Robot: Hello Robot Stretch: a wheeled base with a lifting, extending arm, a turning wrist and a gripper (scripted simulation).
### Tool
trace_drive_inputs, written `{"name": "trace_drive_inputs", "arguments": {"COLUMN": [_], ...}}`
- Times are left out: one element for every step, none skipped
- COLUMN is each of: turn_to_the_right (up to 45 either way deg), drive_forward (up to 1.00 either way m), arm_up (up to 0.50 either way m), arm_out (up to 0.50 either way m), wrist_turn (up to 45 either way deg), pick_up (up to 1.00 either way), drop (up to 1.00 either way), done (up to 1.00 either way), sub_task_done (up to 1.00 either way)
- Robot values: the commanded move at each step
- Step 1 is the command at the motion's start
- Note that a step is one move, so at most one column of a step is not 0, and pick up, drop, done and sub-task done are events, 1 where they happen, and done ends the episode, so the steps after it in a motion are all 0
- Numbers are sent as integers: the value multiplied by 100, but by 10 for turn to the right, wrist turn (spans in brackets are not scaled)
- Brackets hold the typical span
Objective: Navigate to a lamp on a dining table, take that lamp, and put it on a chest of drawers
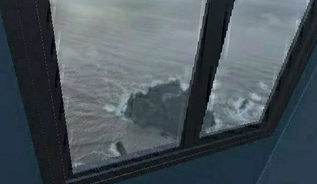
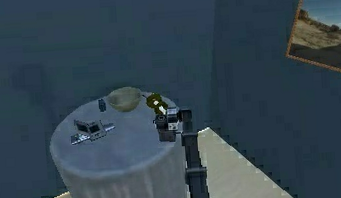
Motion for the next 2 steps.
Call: {"name": "trace_drive_inputs", "arguments": {"turn_to_the_right": [0, 0], "drive_forward": [0, 0], "arm_up": [10, 16], "arm_out": [0, 0], "wrist_turn": [0, 0], "pick_up": [0, 0], "drop": [0, 0], "done": [0, 0], "sub_task_done": [0, 0]}}
